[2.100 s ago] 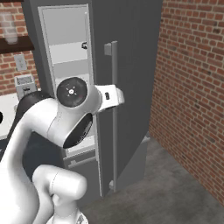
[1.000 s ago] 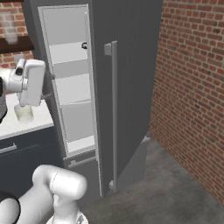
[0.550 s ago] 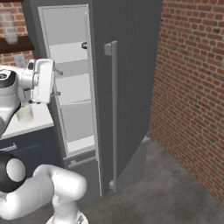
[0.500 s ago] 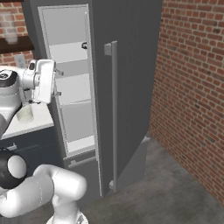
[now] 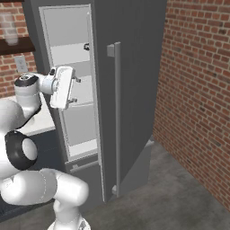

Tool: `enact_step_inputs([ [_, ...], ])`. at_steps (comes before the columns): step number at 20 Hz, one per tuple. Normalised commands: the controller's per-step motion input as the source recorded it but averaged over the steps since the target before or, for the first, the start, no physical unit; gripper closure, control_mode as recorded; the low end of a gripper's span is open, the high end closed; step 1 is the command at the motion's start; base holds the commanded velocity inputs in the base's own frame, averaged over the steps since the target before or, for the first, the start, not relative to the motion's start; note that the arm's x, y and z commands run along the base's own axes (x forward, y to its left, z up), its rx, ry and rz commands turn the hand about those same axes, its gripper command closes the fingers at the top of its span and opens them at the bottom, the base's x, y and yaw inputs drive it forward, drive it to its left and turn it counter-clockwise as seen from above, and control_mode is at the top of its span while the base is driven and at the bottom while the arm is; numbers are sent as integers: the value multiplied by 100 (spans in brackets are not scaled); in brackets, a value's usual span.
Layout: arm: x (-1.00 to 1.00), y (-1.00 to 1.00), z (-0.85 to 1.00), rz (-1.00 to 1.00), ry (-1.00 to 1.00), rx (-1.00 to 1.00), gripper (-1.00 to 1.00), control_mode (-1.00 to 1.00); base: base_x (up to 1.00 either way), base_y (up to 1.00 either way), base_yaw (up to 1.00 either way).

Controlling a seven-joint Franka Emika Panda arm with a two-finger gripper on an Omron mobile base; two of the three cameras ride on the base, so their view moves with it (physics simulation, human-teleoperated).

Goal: Grab a lemon wedge from the fridge and one ice cube from the ice bowl, and put them in the glass of lemonade.

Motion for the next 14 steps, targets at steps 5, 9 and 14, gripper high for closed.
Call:
enact_step_inputs([
  [5, 0, -91, 0, -26, 1, 0, -100, -100, 0, 0, 0],
  [9, -7, -100, 0, -26, 1, 0, -100, -100, 0, 0, 0],
  [14, -29, -100, 0, -21, 2, 0, -100, -100, 0, 0, 0],
])
